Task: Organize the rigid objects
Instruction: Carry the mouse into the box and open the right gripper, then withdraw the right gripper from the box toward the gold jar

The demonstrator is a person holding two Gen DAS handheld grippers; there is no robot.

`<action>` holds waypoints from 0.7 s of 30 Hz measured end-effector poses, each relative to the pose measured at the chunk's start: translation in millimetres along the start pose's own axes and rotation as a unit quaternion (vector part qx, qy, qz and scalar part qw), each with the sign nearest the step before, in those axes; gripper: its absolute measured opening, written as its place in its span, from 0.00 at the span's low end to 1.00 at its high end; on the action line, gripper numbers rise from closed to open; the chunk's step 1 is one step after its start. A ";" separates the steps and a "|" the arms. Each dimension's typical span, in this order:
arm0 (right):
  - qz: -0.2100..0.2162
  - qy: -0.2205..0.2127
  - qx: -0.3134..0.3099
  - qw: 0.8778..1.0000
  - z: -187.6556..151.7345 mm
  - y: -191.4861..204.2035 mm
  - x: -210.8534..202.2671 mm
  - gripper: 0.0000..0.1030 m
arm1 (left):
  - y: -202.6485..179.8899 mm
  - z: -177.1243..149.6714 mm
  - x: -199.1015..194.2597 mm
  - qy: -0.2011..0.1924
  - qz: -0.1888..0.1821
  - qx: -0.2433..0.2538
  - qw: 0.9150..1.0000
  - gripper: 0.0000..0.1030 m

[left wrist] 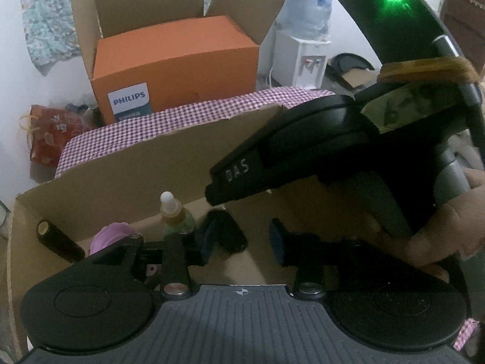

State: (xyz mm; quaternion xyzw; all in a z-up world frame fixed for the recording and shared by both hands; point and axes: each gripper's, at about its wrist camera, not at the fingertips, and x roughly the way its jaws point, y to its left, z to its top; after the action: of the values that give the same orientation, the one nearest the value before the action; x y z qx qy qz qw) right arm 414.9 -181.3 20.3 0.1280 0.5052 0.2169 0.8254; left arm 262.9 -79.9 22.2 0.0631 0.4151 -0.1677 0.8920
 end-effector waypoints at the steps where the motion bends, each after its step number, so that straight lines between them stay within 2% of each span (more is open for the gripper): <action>1: -0.004 -0.003 -0.001 1.000 0.8 0.1 -0.9 0.19 | 0.5 -0.1 -2.3 -0.002 0.001 -0.002 1.000 0.41; 6: 0.005 -0.024 0.010 1.000 -1.4 -2.0 -17.3 0.19 | 3.0 -1.5 -21.5 -0.018 -0.008 -0.011 1.000 0.46; 11: 0.038 -0.065 0.017 0.997 -21.0 0.4 -64.4 0.19 | 1.3 -10.6 -56.3 -0.050 -0.018 -0.012 0.999 0.57; 14: 0.065 -0.096 0.023 0.993 -42.7 1.0 -101.9 0.19 | -0.6 -22.7 -79.3 -0.069 -0.023 -0.010 0.997 0.66; 17: 0.085 -0.126 0.025 0.988 -71.5 2.5 -136.9 0.19 | -2.0 -38.9 -98.8 -0.085 -0.025 -0.007 0.996 0.70; 21: 0.108 -0.143 0.032 0.983 -114.9 3.6 -167.8 0.20 | -4.5 -63.1 -118.9 -0.101 -0.030 -0.006 0.994 0.78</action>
State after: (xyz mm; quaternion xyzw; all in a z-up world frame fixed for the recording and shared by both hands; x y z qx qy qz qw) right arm 245.6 -260.8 100.0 0.2381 0.3721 0.2676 0.8563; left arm 144.7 -38.8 72.0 0.0285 0.3257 -0.1973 0.9242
